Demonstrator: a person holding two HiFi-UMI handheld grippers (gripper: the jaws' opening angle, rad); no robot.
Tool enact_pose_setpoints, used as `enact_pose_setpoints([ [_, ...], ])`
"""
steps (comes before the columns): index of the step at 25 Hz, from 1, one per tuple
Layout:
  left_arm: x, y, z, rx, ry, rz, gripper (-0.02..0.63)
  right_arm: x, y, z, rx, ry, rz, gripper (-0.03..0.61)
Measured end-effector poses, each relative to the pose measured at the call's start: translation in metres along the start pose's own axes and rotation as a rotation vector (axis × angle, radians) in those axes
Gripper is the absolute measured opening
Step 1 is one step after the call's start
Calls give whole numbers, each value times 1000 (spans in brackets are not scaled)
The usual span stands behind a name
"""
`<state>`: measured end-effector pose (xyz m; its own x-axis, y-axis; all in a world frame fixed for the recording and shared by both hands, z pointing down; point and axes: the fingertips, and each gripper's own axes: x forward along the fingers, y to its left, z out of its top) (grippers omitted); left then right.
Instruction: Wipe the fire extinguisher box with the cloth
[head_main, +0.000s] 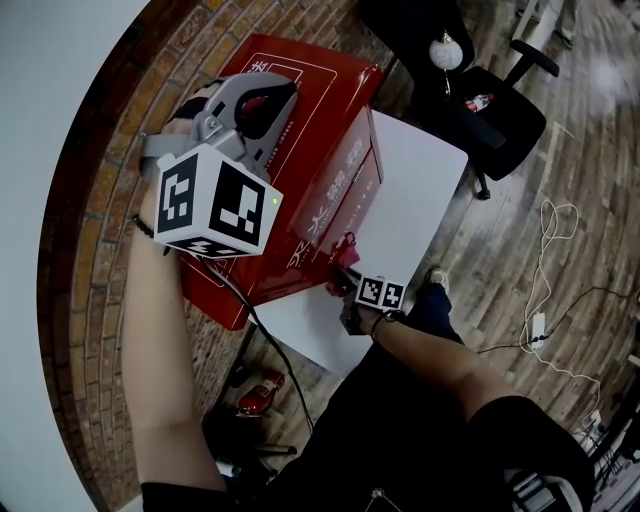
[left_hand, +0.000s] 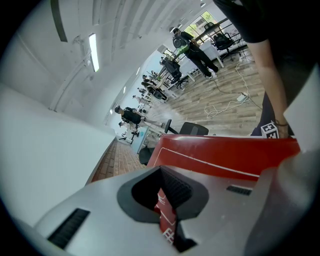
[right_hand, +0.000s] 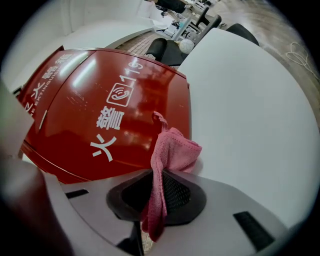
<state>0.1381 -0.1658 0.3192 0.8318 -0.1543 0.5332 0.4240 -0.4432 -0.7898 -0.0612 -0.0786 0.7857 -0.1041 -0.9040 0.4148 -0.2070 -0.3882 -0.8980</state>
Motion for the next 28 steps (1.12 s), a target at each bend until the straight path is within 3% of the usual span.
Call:
enact_pose_setpoints([
  [28, 1, -1, 0, -1, 5, -11, 25, -42, 97, 16, -25, 1, 214, 62],
])
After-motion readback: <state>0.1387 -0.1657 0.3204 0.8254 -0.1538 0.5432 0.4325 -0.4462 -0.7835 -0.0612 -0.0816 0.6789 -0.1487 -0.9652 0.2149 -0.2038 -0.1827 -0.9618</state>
